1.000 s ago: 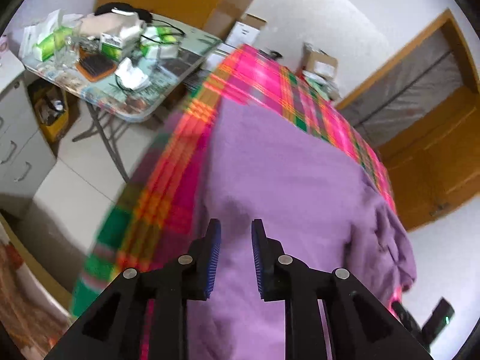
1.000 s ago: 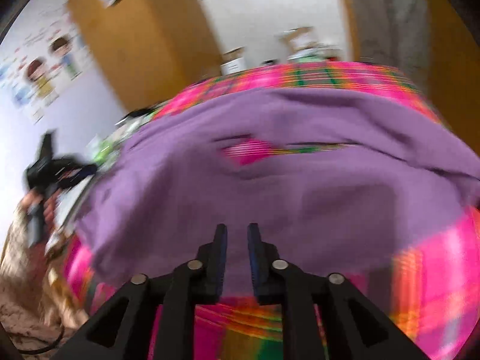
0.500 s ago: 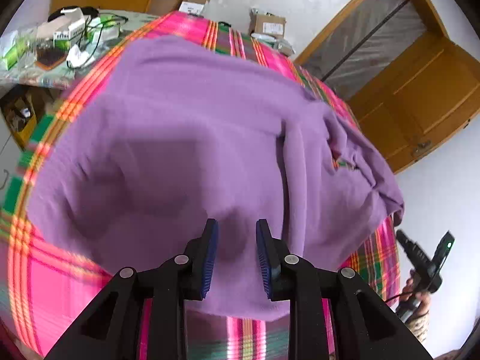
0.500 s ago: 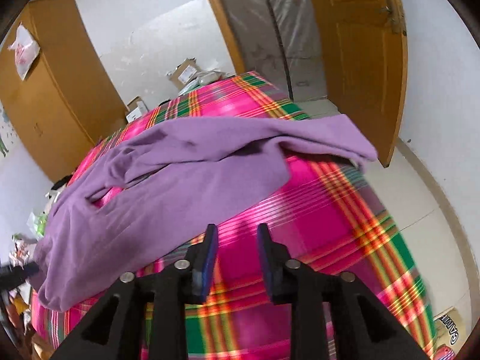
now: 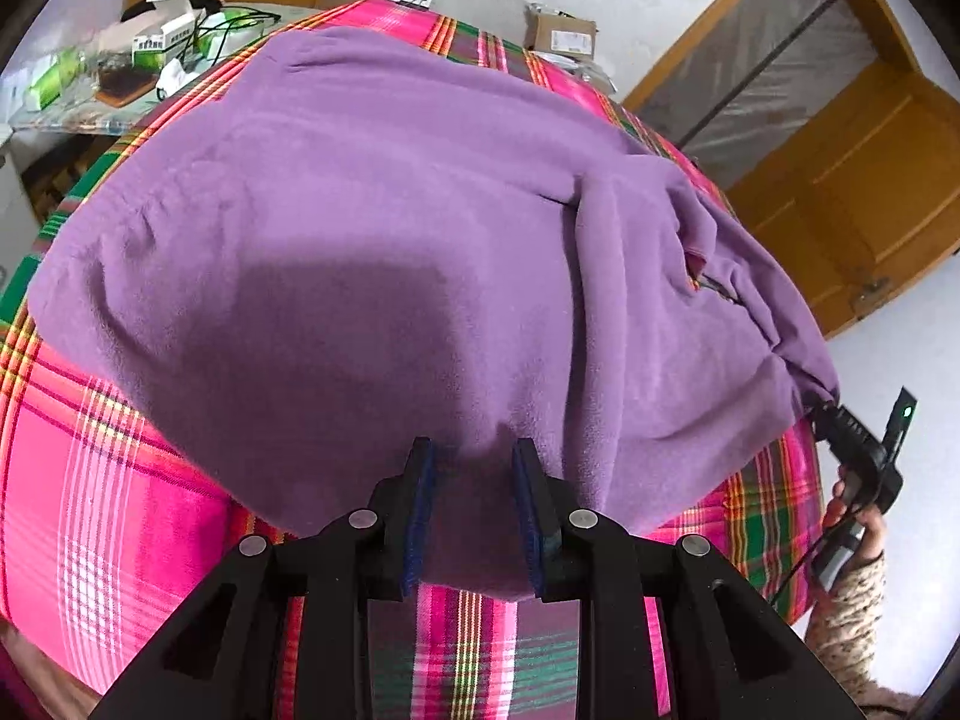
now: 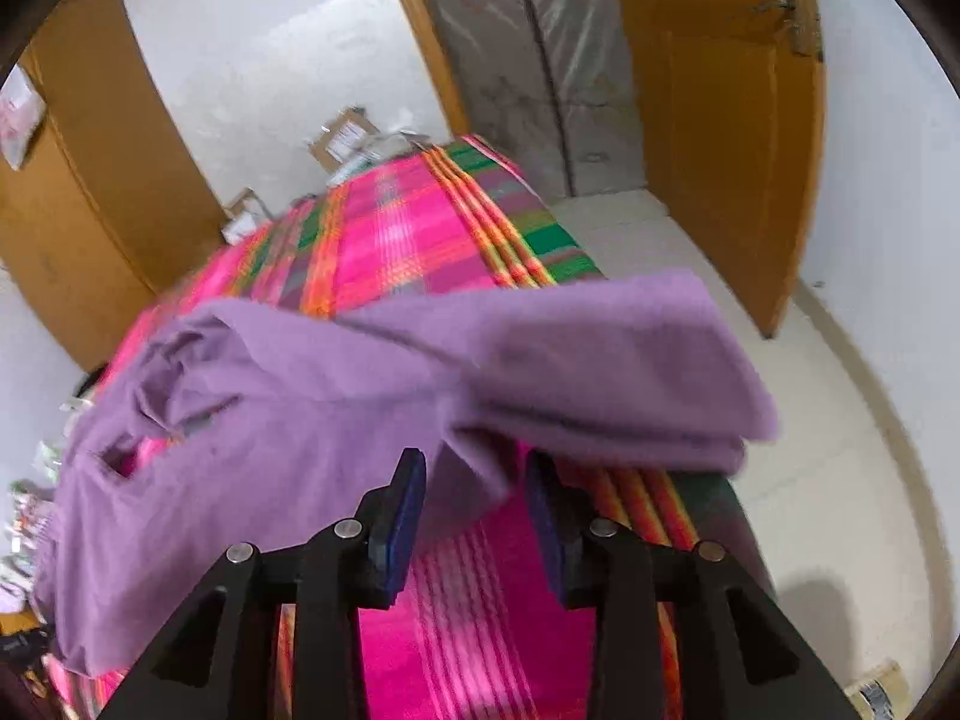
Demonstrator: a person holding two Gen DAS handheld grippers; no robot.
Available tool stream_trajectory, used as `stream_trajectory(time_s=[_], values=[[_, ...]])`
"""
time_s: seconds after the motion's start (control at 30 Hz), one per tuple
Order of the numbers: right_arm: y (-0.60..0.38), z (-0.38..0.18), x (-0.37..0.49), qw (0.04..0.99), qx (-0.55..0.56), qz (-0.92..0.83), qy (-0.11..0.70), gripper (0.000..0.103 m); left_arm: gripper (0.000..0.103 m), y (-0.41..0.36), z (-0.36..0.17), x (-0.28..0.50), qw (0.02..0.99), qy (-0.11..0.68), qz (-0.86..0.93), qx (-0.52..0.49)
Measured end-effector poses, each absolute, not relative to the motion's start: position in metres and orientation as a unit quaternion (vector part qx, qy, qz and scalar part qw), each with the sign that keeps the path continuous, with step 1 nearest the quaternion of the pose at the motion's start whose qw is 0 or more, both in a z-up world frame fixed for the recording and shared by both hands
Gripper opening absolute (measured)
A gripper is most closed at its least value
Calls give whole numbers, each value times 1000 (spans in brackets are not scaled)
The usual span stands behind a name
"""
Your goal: Fold clothes
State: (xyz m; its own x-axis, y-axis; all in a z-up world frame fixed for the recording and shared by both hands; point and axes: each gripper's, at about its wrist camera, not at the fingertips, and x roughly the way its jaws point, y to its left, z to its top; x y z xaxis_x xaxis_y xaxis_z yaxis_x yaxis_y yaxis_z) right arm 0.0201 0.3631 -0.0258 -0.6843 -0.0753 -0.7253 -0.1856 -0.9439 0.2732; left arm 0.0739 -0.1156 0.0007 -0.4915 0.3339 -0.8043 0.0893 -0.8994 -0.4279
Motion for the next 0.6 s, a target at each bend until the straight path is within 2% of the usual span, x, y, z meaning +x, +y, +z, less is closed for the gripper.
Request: stream_trajectory(time_s=[0.03, 0.07, 0.1, 0.17, 0.6], values=[[362, -26, 16, 32, -394, 905, 160, 35, 27, -115, 1, 73, 71, -214, 837, -498], [362, -26, 13, 34, -393, 906, 156, 28, 27, -115, 0, 73, 70, -215, 837, -498], [361, -27, 12, 33, -393, 906, 156, 12, 27, -114, 0, 72, 68, -216, 837, -498], [361, -25, 14, 26, -389, 907, 157, 4, 27, -114, 1, 71, 66, -216, 838, -497], [388, 12, 79, 45, -317, 928, 189, 2, 27, -124, 0, 71, 72, -224, 837, -493]])
